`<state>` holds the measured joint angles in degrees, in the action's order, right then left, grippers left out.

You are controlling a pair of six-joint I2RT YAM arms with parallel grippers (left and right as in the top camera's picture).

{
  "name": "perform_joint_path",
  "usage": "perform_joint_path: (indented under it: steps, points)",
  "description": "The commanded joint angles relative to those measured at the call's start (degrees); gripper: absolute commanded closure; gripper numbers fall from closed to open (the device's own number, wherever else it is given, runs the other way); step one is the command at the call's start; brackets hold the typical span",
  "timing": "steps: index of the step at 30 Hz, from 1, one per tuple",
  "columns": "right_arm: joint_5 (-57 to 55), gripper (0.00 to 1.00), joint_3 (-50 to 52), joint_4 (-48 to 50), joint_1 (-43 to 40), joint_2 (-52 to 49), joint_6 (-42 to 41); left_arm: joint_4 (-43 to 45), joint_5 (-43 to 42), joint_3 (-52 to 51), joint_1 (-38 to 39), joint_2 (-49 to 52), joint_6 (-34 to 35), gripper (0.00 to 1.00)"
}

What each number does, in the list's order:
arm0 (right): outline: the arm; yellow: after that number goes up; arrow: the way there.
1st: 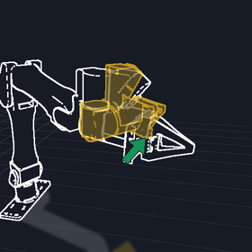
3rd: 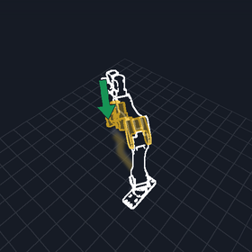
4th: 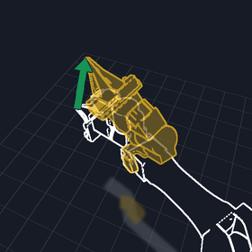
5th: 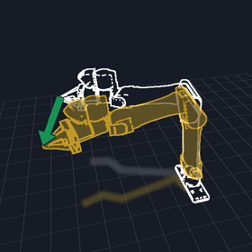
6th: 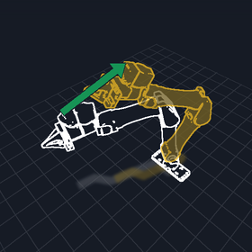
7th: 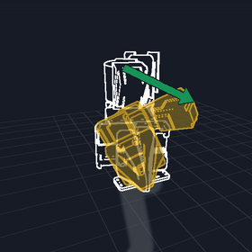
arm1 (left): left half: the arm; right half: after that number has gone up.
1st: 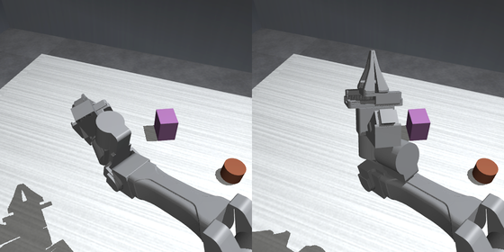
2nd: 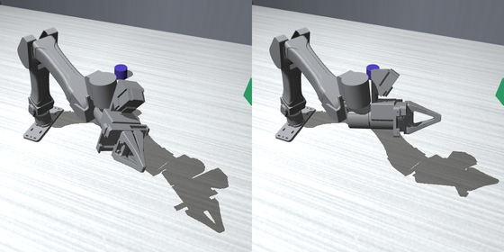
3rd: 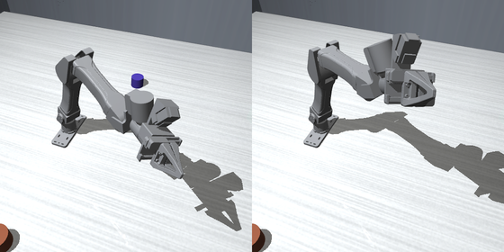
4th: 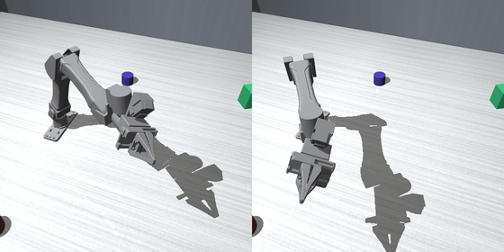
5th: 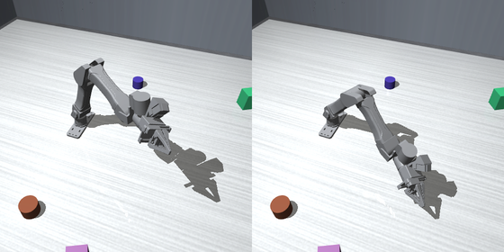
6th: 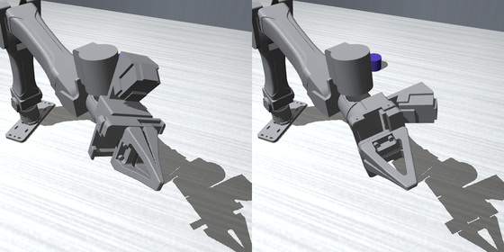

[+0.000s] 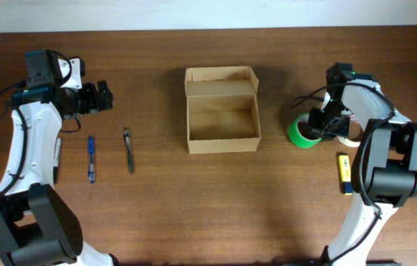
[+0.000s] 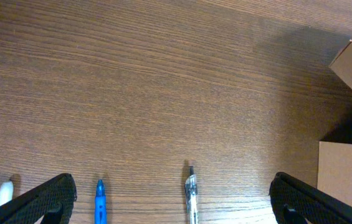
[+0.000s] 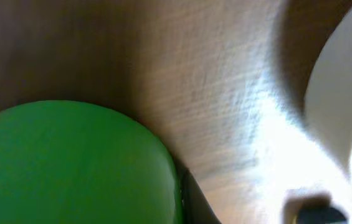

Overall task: Pack container
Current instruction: 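Carry the green tape with the right gripper into the box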

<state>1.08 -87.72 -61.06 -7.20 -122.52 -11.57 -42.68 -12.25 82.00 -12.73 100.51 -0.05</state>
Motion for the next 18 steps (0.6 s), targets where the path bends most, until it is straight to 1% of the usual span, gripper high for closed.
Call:
perform_joint_path:
  steps: [1,4,7,11,13,15,18]
  points:
    - [2.6,0.96,-4.9,-3.4,0.8,4.4,0.4,0.1,-0.8,0.9,-0.2,0.4,-0.9,0.01]
    - [2.6,0.96,-11.9,-8.6,3.4,10.1,0.7,0.1,-0.8,0.9,-0.2,0.4,-0.9,0.01]
    - [2.6,0.96,-20.3,-13.0,7.8,15.3,2.6,0.1,-0.8,0.9,-0.2,0.4,-0.9,0.01]
    - [0.9,0.96,-31.6,-14.4,17.6,20.6,7.2,0.1,-0.8,0.9,-0.2,0.4,-0.9,0.01]
    - [-1.0,0.96,-35.0,-13.4,23.0,21.5,9.2,0.1,-0.8,0.9,-0.2,0.4,-0.9,0.01]
    - [-4.2,0.96,-36.0,-11.5,28.7,21.4,10.3,0.1,-0.8,0.9,-0.2,0.4,-0.9,0.01]
    - [-6.3,0.96,-35.4,-10.6,33.2,19.9,13.2,0.1,-0.8,0.9,-0.2,0.4,-0.9,0.01]
